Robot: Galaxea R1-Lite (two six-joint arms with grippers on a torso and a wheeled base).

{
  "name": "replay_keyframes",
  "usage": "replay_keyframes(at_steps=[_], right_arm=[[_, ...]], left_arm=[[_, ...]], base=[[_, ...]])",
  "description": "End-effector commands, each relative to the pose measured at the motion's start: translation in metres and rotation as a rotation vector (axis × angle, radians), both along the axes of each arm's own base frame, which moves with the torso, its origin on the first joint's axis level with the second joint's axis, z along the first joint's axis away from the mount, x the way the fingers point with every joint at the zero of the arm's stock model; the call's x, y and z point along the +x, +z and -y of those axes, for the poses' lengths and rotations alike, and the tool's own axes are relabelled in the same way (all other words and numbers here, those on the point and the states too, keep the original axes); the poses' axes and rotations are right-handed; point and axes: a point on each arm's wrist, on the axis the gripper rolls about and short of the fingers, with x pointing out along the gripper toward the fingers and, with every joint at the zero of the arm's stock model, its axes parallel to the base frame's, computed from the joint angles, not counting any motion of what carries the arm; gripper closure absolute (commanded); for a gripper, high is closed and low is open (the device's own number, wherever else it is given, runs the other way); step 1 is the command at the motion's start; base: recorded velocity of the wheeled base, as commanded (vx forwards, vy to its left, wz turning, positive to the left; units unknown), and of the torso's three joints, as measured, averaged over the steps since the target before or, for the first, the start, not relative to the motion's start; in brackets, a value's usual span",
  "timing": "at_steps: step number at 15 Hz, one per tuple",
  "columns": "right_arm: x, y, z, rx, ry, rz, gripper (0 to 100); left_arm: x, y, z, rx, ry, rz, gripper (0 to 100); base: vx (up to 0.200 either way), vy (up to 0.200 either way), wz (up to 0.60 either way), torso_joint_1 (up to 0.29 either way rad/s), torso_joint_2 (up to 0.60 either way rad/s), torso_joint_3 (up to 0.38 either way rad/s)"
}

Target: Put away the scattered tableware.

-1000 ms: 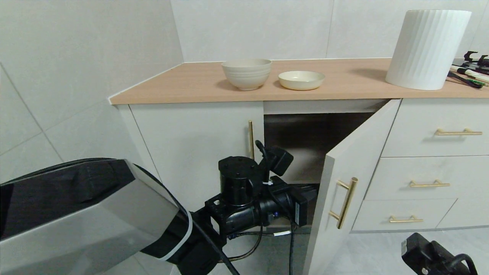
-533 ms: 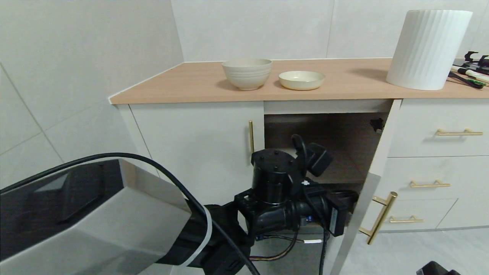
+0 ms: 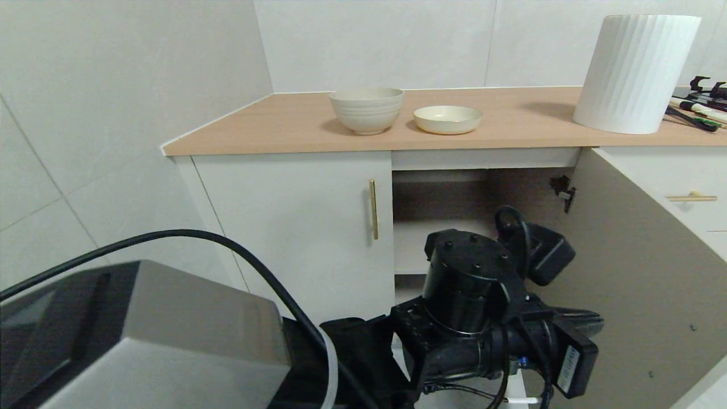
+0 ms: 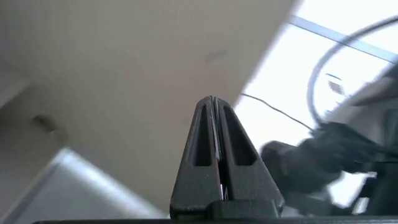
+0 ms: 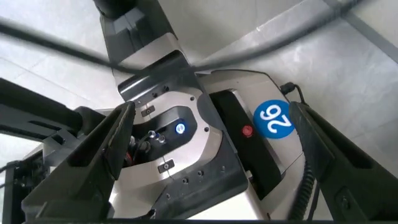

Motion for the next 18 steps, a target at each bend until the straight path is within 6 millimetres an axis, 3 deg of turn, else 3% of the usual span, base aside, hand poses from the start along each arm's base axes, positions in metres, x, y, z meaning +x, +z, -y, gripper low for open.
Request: replay_keyframes(at_steps=[1,4,9,10,12,14,18], right_arm=[[0.01,0.008,-0.003,0.026,-0.065,0.014,0],[0.033,0.02,-0.005,0.056,-0.197,0.033,0],[0.076,0.04,-0.015,0.08,-0.358,0.064,0],[0.079,0.041,-0.016,0.082,-0.367,0.066,0],[0.117,0.052,-0.033,0.086,-0.429,0.077,0],[0.144,0.057,-0.045,0.088,-0.461,0.08,0],[0.184,0.075,-0.06,0.067,-0.51,0.068,0]], left_arm=[[0.007,0.023,-0.037,-0.017,0.07,0.012,100],[0.01,0.043,-0.087,-0.013,0.155,0.01,100],[-0.017,0.069,-0.207,0.012,0.372,-0.009,100],[-0.019,0.07,-0.212,0.011,0.383,-0.008,100],[-0.035,0.073,-0.254,0.012,0.492,-0.01,100],[-0.044,0.069,-0.273,0.012,0.553,-0.011,100],[-0.04,0.059,-0.294,0.035,0.665,-0.039,100]], base=[[0.0,0.0,0.0,0.0,0.0,0.0],[0.0,0.0,0.0,0.0,0.0,0.0],[0.0,0.0,0.0,0.0,0.0,0.0],[0.0,0.0,0.0,0.0,0.0,0.0],[0.0,0.0,0.0,0.0,0.0,0.0],[0.0,0.0,0.0,0.0,0.0,0.0],[0.0,0.0,0.0,0.0,0.0,0.0]])
